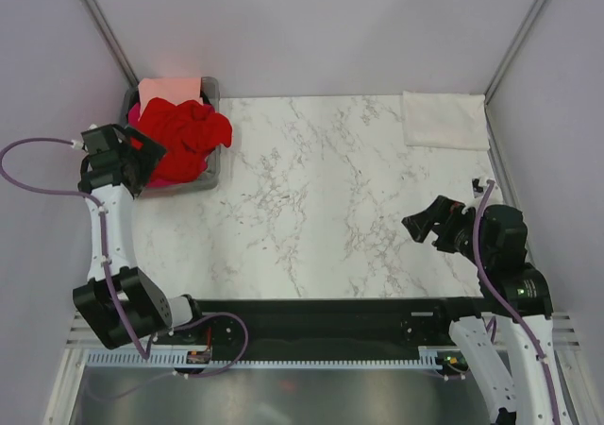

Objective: Fold and stack the t-shirts
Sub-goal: Grab the tshirt from the pile

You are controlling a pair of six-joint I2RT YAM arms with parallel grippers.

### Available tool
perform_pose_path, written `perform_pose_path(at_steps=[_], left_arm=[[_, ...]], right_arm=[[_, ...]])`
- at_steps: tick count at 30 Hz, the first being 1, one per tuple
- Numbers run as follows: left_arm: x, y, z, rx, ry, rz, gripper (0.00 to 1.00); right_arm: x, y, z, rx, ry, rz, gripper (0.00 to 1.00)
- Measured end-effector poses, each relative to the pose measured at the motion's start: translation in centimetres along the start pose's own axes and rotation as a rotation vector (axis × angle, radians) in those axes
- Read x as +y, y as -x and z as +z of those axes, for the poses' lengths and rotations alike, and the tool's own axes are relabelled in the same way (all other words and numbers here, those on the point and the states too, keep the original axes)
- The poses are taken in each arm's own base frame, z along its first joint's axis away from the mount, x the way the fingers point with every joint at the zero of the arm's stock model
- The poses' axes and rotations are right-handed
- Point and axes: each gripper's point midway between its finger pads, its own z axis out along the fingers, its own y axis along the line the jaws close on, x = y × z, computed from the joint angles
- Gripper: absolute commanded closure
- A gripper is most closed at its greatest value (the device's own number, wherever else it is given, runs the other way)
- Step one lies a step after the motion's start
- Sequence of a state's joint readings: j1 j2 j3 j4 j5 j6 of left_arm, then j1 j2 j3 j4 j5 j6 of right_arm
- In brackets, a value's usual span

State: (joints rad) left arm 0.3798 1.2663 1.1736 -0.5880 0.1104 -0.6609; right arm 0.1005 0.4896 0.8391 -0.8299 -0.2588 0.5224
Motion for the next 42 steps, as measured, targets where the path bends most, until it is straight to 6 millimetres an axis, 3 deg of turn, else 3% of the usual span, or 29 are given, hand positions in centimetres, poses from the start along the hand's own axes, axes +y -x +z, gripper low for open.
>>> perform_pose_path(at_steps=[8,16,19,24,30,33,34,35,39,42], left_arm=[[-2.8,2.3,3.9,0.020,-0.007,0.048,0.00],[-5.8,4.9,10.2,0.012,0.014,0.134,0.04],[-7.0,5.6,13.1,-0.005,0.034,0.191,0.05],[-8.9,5.2,17.4,-0.022,0.079,0.292,0.11],[-6.2,2.4,20.5,0.039,0.188,0.337,0.29],[-4.9,2.2,20.8,0.050,0.230,0.352,0.66],[-4.8,2.3,20.8,0.049,0.237,0.361,0.94],[-4.8,2.5,20.7,0.047,0.239,0.361,0.98],[-4.8,2.9,20.2,0.040,0.248,0.373,0.98],[-5.9,3.0,18.6,0.034,0.235,0.369,0.98]], right_arm=[[-1.4,-1.3,1.0,0.057,-0.051,0.003,0.02],[-2.7,-4.9,3.5,0.206,-0.036,0.035,0.02],[-1.9,-4.7,4.0,0.209,0.011,0.041,0.02],[-1.1,-4.2,4.4,0.195,0.051,0.035,0.02],[-1.2,-4.2,4.8,0.206,0.052,0.032,0.02],[-1.5,-4.7,5.0,0.217,0.047,0.036,0.02],[-1.6,-4.8,5.1,0.221,0.044,0.038,0.02],[-1.7,-4.9,5.1,0.224,0.043,0.039,0.02],[-1.7,-5.0,5.1,0.226,0.041,0.040,0.02],[-1.6,-4.9,5.0,0.220,0.045,0.043,0.02]])
